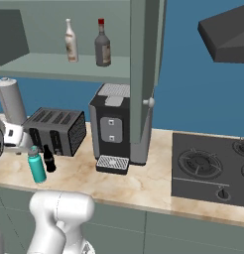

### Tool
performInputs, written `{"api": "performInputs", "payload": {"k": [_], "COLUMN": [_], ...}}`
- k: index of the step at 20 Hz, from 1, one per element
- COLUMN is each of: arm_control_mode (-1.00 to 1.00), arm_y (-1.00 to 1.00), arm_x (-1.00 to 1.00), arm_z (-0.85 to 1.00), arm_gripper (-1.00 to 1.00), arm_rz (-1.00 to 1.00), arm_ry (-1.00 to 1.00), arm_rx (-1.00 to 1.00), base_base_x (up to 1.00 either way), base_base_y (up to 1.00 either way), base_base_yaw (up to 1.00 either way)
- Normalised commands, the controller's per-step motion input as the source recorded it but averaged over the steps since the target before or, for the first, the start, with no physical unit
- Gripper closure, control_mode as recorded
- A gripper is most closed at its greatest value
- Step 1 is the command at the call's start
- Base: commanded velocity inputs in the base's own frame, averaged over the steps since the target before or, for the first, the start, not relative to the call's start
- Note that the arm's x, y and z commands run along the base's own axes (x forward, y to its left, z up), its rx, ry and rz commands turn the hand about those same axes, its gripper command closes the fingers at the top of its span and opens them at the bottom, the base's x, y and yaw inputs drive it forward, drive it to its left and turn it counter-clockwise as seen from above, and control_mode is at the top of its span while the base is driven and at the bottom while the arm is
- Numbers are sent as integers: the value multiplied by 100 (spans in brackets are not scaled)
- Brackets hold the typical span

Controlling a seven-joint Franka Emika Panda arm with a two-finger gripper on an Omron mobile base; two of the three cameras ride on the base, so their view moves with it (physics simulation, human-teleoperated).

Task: Sort all alcoholic drinks to one cabinet, and non-alcoholic drinks to the other.

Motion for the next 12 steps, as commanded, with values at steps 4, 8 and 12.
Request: {"api": "performInputs", "payload": {"k": [4,8,12], "arm_control_mode": [-100,-100,-100], "arm_y": [0,3,0], "arm_x": [30,24,17], "arm_z": [-18,-28,-26], "arm_gripper": [-100,-100,-100], "arm_rz": [-3,-3,-2], "arm_ry": [4,0,0], "arm_rx": [-5,-9,-7], "base_base_x": [0,0,0], "base_base_y": [0,0,0], "base_base_yaw": [0,0,0]}}
